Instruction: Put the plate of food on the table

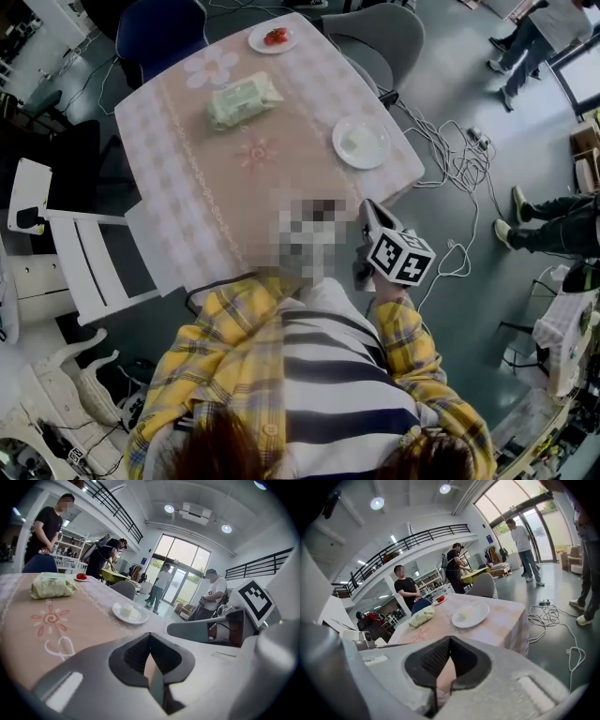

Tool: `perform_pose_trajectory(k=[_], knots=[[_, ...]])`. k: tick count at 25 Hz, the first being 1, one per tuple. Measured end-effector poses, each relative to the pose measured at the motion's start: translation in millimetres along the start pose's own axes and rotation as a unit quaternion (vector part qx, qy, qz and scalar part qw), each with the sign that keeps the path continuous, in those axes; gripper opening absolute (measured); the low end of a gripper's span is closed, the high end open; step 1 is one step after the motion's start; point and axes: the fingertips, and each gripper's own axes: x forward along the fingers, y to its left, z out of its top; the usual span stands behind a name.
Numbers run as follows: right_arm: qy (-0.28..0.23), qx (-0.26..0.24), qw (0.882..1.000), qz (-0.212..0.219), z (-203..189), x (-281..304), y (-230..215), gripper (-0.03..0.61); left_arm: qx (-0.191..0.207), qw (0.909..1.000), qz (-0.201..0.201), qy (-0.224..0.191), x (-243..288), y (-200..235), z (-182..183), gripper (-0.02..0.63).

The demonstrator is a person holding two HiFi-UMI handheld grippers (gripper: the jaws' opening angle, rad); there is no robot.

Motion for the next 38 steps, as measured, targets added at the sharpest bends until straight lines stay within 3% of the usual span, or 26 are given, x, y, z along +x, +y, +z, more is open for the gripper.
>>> perform_pose_trajectory(k=[15,38], knots=[[-0.038,0.005,0.999,-0.014,-38,-47,40,-0.003,0.010,0.9996,-0.023,-0.015,-62,-16,-24,0.003],[-0.068,-0.021,0.997,-0.036,-59,-89,67,-0.003,0.017,0.9987,-0.041,-0.028,-100,-34,-40,0.002]])
